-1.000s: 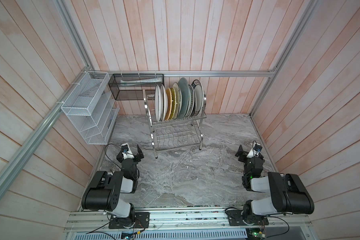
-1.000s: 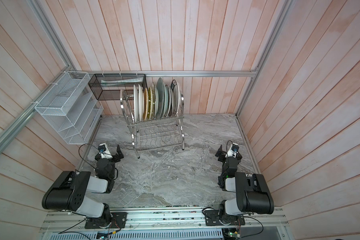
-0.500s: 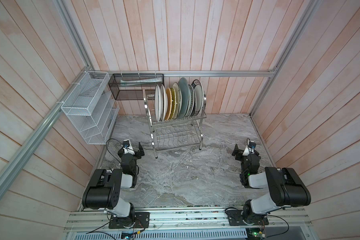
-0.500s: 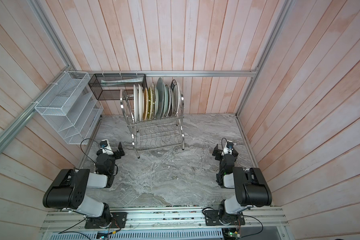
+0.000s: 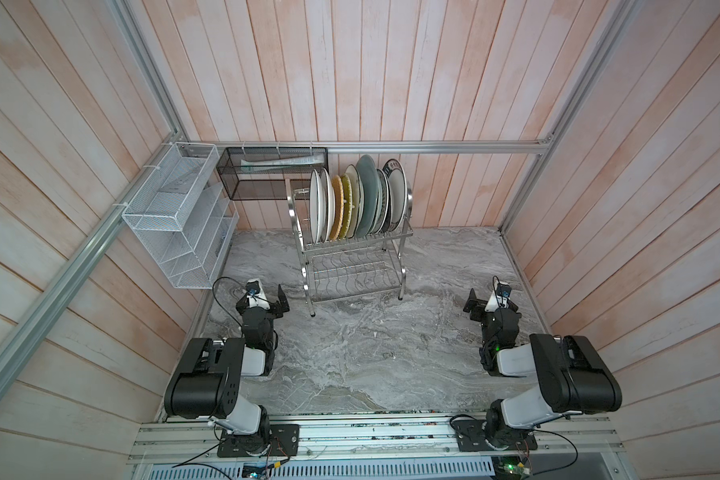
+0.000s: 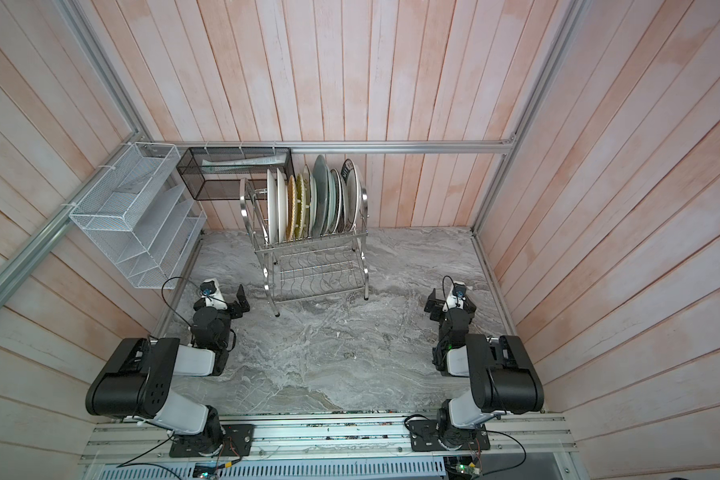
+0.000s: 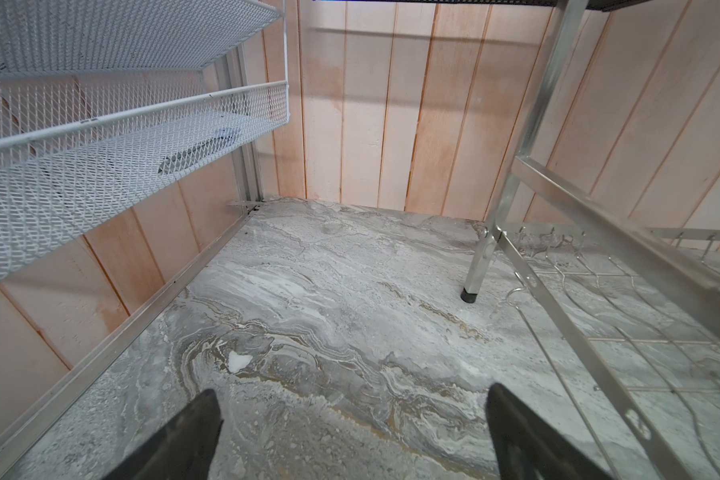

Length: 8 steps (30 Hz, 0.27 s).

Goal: Load the plates into the dish rack

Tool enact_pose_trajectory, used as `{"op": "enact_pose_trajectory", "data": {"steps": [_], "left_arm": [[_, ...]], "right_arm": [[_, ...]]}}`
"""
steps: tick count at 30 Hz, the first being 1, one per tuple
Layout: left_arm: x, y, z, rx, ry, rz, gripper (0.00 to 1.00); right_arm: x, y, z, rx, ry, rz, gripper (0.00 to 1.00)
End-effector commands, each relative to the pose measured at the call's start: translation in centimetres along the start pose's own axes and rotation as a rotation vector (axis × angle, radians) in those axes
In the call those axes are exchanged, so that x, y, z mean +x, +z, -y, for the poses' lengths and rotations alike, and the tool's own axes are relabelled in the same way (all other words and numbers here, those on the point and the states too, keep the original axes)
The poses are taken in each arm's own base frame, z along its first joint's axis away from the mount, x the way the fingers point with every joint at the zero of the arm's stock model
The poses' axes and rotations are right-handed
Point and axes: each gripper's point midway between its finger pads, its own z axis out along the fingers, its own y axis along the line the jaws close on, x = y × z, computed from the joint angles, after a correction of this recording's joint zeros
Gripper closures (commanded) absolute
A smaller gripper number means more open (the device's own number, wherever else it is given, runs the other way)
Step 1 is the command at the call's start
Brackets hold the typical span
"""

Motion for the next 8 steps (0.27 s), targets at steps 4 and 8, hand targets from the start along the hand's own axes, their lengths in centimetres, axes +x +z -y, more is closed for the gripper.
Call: {"op": "enact_pose_trajectory", "data": {"steps": [4,8], "left_arm": [[0.02,0.17,0.21,0.006,0.008,-0.007,0.0],[-0.05,0.06,0.2,0.006,0.008,-0.003,0.0]], "right_arm": [[-1.0,0.24,-0.43,-0.013,-0.008,0.024,0.02],[-1.02,0.24,-0.44,-0.014,-0.007,0.025,0.02]]}}
